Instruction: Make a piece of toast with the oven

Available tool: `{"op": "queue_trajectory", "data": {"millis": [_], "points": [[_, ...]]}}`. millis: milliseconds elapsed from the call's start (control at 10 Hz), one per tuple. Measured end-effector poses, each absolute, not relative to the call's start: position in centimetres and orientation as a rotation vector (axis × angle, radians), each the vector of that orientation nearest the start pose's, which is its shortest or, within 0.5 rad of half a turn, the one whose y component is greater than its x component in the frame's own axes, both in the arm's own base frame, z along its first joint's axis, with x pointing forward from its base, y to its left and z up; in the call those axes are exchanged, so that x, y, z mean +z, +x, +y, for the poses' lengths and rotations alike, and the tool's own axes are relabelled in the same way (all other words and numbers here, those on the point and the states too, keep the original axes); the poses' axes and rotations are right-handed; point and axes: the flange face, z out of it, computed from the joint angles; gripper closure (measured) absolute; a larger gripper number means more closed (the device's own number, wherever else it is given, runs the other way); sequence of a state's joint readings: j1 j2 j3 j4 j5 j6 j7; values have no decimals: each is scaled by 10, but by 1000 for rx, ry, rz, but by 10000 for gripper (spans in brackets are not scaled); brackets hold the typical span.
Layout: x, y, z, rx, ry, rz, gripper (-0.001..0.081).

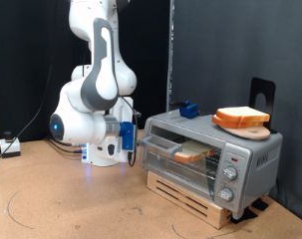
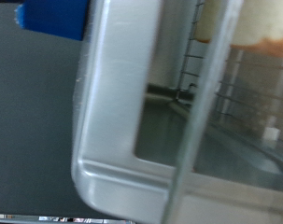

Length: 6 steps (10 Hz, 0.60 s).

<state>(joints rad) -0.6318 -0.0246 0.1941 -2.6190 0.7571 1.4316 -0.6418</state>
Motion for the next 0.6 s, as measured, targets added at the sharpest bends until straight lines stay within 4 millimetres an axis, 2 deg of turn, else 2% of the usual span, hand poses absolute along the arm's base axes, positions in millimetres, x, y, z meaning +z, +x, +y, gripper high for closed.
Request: {"op": "queue_trajectory", "data": {"millis": [400, 600], "points": [[276, 294, -26, 658, -1910, 209, -3], [277, 294, -32, 626, -1960, 258, -3]]}}
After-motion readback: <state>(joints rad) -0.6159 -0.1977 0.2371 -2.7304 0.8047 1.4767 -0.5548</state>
